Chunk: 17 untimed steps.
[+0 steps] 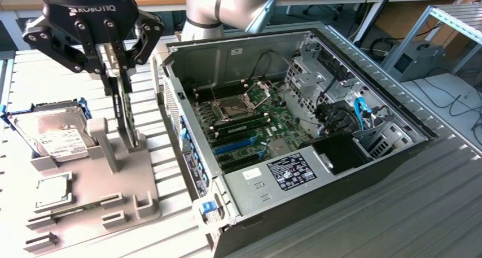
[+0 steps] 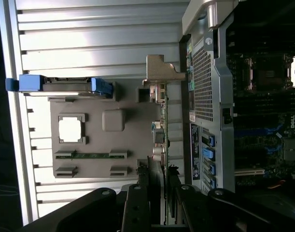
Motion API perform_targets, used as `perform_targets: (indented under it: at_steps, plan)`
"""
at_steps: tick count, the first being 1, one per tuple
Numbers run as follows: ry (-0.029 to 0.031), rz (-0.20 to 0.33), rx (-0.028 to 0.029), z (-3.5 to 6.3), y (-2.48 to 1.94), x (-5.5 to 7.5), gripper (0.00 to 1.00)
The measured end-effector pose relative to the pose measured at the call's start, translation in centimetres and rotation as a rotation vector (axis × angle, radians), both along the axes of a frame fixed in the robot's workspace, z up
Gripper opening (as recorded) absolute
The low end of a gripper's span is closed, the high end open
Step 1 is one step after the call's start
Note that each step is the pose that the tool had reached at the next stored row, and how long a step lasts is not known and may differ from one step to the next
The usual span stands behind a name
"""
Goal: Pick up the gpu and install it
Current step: 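Pick up the gpu and move the gpu toward the slot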
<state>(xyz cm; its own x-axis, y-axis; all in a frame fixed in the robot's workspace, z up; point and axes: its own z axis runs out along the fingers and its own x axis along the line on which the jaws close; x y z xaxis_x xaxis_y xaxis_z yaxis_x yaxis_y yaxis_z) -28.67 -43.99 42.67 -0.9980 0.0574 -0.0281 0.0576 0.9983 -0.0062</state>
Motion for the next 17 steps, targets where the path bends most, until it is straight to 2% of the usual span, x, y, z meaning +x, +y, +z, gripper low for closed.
perform_targets:
  at_steps: [17]
  plan:
    - [0.0001, 0.000, -0.0001, 0.00, 0.02, 3.9, 0.27]
